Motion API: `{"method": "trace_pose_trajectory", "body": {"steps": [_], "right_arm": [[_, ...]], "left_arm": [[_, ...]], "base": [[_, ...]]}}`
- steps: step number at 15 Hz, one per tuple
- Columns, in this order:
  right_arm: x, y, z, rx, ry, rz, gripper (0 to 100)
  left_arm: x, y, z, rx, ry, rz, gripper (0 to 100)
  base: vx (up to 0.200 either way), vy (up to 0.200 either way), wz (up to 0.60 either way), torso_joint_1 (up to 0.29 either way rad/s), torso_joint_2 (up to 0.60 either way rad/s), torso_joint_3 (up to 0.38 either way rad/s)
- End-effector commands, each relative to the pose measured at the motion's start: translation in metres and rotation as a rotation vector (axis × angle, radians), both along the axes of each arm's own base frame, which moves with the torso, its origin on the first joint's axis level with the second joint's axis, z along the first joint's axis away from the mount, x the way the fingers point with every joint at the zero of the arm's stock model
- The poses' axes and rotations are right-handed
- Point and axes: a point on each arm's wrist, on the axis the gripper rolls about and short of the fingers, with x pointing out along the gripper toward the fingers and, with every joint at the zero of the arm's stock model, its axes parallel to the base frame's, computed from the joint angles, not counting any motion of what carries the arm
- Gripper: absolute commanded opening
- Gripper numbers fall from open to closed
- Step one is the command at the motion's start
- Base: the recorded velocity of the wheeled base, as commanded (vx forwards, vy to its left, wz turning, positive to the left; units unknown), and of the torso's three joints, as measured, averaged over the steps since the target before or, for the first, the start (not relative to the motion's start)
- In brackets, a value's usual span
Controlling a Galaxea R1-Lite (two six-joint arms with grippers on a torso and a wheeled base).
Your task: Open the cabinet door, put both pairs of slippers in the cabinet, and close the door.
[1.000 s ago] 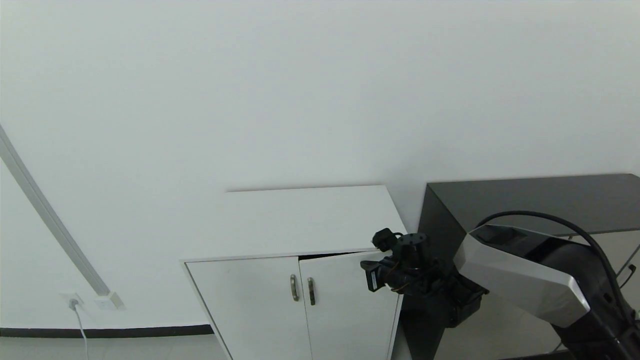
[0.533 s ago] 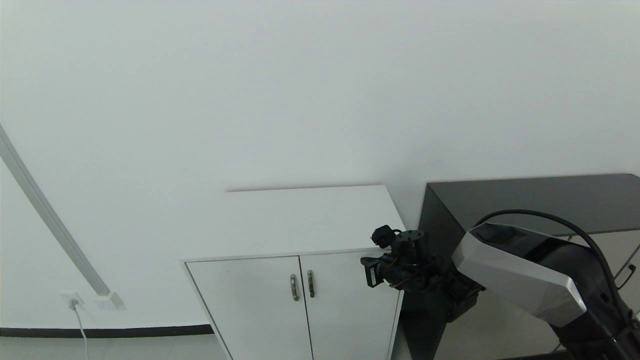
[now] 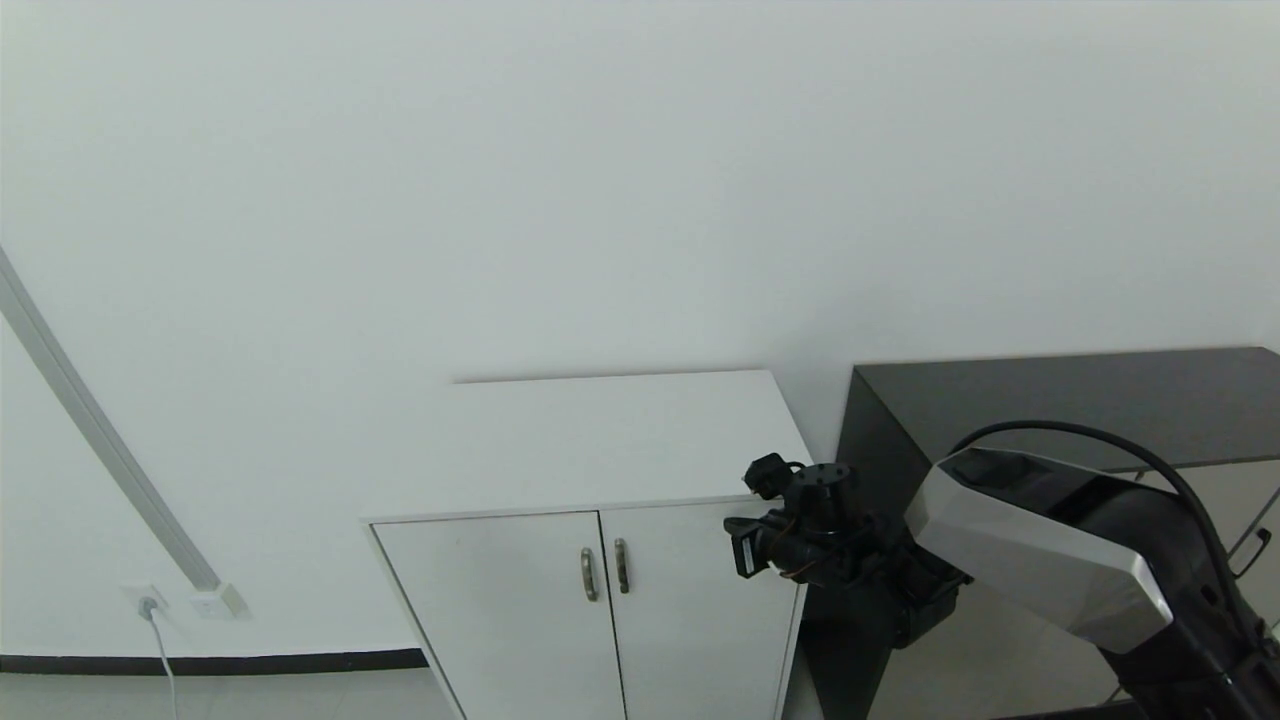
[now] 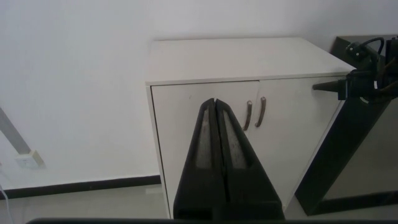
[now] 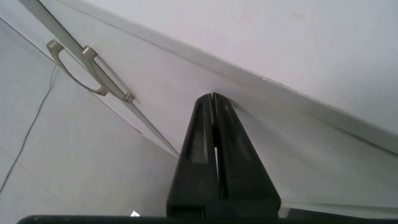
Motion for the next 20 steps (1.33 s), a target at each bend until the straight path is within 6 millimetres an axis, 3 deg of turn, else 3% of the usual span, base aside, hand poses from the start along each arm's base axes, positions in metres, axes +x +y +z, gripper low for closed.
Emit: {"method": "trace_pose_trajectory", "body": {"steps": [1, 6, 9, 12, 20], "right_arm": [[-0.005, 0.000, 0.002, -0.002, 0.004, 0.005, 0], [-0.027, -0.007, 0.015, 0.009, -0.013, 0.019, 0], [-0.047, -0.021, 0.029, 0.020, -0.036, 0.015, 0], [-0.058, -0.047, 0.042, 0.003, -0.027, -0.050, 0], [-0.046, -0.127, 0.066, -0.115, -0.014, -0.476, 0]], "left_arm": [[0.000, 0.000, 0.000, 0.000, 0.001, 0.000, 0], [0.000, 0.000, 0.000, 0.000, 0.001, 0.000, 0], [0.000, 0.000, 0.000, 0.000, 0.001, 0.000, 0], [0.000, 0.000, 0.000, 0.000, 0.001, -0.001, 0], [0.000, 0.000, 0.000, 0.001, 0.001, -0.001, 0]], "base": [[0.000, 0.000, 0.00, 0.000, 0.00, 0.000], [0.000, 0.000, 0.00, 0.000, 0.00, 0.000], [0.000, 0.000, 0.00, 0.000, 0.00, 0.000], [0.000, 0.000, 0.00, 0.000, 0.00, 0.000], [0.000, 0.000, 0.00, 0.000, 0.00, 0.000]]}}
